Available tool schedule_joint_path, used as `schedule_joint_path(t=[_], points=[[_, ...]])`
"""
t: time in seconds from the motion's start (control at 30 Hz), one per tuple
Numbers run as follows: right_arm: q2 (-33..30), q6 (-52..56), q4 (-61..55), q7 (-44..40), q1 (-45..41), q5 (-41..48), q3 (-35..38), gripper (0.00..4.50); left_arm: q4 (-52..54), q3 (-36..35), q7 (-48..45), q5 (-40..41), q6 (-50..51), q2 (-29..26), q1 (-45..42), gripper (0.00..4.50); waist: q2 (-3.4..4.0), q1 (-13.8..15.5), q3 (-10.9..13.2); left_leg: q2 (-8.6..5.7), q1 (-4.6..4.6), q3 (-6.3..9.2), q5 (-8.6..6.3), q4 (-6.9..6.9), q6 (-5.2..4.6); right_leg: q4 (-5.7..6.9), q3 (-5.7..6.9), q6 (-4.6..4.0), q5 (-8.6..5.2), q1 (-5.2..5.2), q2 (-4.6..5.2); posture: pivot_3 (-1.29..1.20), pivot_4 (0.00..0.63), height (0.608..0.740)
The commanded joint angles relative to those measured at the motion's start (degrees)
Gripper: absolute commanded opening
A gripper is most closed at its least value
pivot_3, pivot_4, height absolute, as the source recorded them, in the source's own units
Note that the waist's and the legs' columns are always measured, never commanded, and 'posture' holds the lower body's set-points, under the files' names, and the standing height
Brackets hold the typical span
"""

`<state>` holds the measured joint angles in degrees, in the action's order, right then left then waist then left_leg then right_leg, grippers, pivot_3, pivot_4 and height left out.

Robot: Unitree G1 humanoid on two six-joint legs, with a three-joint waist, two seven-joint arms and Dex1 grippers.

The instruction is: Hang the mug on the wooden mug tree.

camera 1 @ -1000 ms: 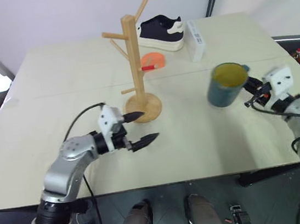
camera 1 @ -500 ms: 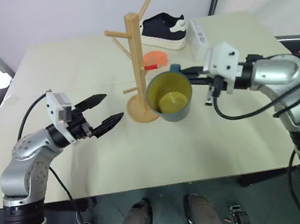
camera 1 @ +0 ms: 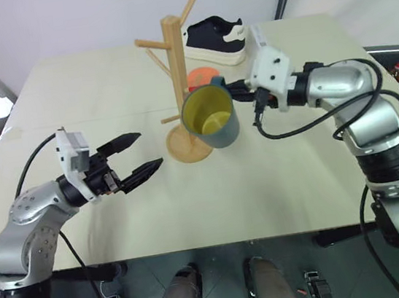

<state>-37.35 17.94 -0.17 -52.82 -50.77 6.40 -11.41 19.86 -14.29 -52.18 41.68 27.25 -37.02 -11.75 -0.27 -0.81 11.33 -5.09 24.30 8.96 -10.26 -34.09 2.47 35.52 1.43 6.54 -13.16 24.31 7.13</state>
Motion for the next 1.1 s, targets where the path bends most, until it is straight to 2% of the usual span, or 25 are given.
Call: schedule_joint_path(t=[0.03,0.4,0.43,0.47,0.57,0.8,0.93,1.1], points=[[1.33,-1.43,0.74,0.54,-3.75,-1.90,-0.24,0.04,1.75,-0.46,0.34,0.64,-0.21,-0.53,-0.55,4.50,0.00,-0.15,0.00,0.00,0.00,-0.01,0.00,0.00,0.00,0.01,-0.02,0.01,0.01,0.02,-0.01,0.00,0.150,0.740],[5.13,-1.09,5.10,1.29,-6.30,-6.10,-2.17,0.04,1.89,0.05,1.04,0.47,-0.55,-0.06,-0.80,4.50,0.00,-0.13,0.00,0.01,-0.01,0.00,0.05,0.00,0.09,0.07,-0.07,-0.03,0.06,0.05,-0.11,0.00,0.150,0.740],[5.20,-1.15,5.12,1.18,-6.37,-6.00,-2.01,0.64,1.86,0.04,1.17,0.44,-0.60,-0.02,-0.81,4.50,0.00,-0.12,0.00,0.01,-0.01,0.00,0.05,0.00,0.09,0.08,-0.07,-0.03,0.06,0.05,-0.12,0.00,0.150,0.740],[5.24,-1.18,5.12,1.07,-6.40,-5.92,-1.91,0.97,1.83,0.03,1.28,0.43,-0.64,0.00,-0.81,4.50,0.00,-0.12,0.00,0.01,-0.02,0.00,0.06,0.00,0.09,0.08,-0.08,-0.03,0.07,0.05,-0.12,0.00,0.150,0.740],[4.16,-1.93,4.44,1.90,-5.96,-6.53,-0.97,2.44,1.95,-0.27,2.17,0.52,-0.31,0.01,-0.70,4.50,0.00,-0.12,0.00,0.01,-0.03,0.00,0.07,0.00,0.10,0.13,-0.10,-0.03,0.07,0.06,-0.13,0.00,0.150,0.740],[-0.82,-0.10,3.53,3.84,1.39,-1.43,9.71,2.44,0.22,-0.69,7.65,-3.68,-1.23,0.54,0.47,4.50,-0.03,0.30,-0.02,0.01,-0.05,0.01,0.08,-0.05,0.13,0.23,-0.12,-0.03,0.06,0.05,-0.13,0.00,0.150,0.740],[3.93,-1.02,5.94,8.91,12.01,6.27,20.74,2.44,-5.40,-3.82,16.78,-9.56,-6.14,5.33,1.68,4.50,-0.11,0.14,-0.06,0.02,-0.21,-0.15,0.08,-0.06,0.13,0.33,-0.30,-0.04,0.06,0.00,-0.13,0.00,0.150,0.740],[10.60,-7.72,7.65,13.07,22.89,8.31,23.81,2.44,-13.13,-5.25,22.00,-14.61,-11.74,8.96,3.69,4.50,-0.18,-0.25,-0.09,0.16,-0.71,-0.78,0.07,0.06,0.10,0.59,-0.87,-0.08,0.04,-0.06,-0.25,0.00,0.150,0.740]])
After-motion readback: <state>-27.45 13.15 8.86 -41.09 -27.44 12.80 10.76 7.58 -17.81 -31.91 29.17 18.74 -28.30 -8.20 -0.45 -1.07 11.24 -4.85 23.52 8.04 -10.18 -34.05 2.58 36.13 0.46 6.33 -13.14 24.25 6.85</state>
